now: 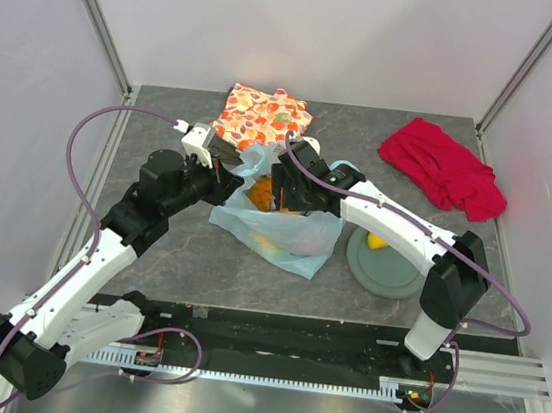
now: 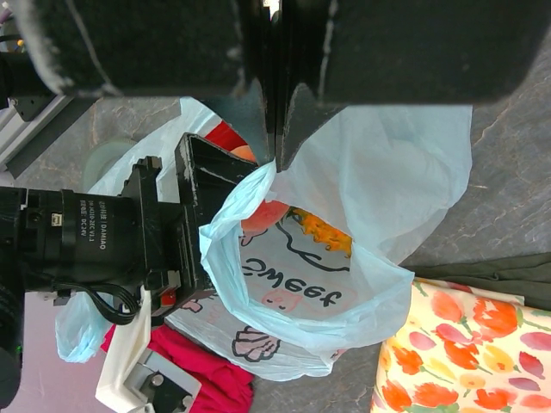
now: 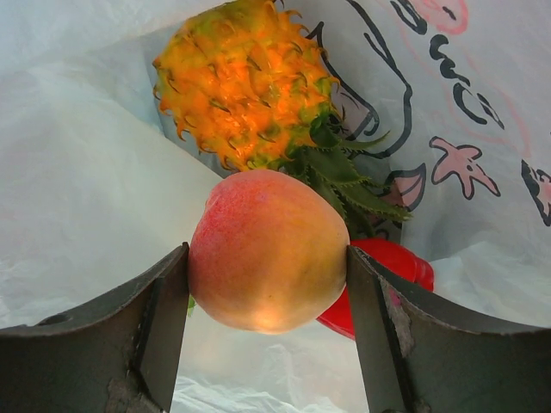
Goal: Place the fruits into the plastic bag
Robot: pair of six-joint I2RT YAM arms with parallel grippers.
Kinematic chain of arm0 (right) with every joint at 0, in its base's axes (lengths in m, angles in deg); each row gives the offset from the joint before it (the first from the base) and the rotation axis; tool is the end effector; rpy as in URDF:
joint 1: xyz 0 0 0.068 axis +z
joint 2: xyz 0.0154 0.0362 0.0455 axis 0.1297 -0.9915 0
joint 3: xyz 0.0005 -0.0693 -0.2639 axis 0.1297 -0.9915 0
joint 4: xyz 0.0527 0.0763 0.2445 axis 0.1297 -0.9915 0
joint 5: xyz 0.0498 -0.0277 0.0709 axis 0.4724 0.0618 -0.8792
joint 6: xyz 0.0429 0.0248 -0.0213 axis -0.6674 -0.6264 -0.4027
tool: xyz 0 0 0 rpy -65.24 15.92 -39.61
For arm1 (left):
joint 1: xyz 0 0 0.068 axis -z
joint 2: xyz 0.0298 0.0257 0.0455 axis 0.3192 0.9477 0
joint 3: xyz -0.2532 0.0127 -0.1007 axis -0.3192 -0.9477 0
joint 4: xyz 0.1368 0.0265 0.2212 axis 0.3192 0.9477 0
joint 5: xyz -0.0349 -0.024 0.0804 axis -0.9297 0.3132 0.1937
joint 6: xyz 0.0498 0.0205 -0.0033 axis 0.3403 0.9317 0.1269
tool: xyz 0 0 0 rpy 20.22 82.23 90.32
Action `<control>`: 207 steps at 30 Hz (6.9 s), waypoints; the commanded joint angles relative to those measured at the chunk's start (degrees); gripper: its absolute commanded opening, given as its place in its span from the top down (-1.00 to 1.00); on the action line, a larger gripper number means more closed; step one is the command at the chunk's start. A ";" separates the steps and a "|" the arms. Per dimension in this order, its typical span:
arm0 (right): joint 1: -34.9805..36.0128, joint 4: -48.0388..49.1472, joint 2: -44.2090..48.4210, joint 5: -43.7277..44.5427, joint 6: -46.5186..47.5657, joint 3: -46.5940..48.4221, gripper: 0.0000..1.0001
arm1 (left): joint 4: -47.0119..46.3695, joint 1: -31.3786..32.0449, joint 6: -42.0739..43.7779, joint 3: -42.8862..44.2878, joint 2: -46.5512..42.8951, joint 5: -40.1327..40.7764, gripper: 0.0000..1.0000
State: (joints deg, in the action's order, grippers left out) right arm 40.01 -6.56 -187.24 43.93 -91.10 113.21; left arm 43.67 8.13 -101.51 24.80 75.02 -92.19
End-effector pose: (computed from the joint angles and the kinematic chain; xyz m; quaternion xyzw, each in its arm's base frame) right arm 0.2626 0.2756 0.2958 -0.0720 0.9389 0.1399 0.3062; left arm 0.1871 -0.1010 0.3432 0.0970 0.7865 -0.3020 0.5299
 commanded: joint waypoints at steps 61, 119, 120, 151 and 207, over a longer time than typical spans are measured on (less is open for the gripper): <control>0.70 14.32 11.55 -5.03 7.80 -1.08 -0.63 | -1.37 -0.20 0.65 0.28 0.49 0.13 0.97; -45.27 -4.49 11.90 -0.37 -27.44 -24.70 -0.89 | -2.78 -0.64 1.79 -0.43 0.58 0.93 0.97; -45.35 -4.31 11.73 -0.45 -27.70 -25.23 -0.88 | -2.78 -0.64 1.71 -0.51 0.66 0.84 0.97; -45.27 0.70 11.37 0.33 -30.08 -31.65 0.10 | -2.69 -0.73 1.53 -0.34 1.10 0.58 0.97; 6.15 19.25 13.84 17.12 18.09 0.26 1.00 | -3.22 -0.73 0.12 -1.31 -0.22 0.57 0.97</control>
State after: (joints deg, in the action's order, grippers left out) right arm 46.17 16.12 -172.22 56.26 -73.44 112.68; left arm 42.68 7.71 -101.12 23.25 75.91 -91.67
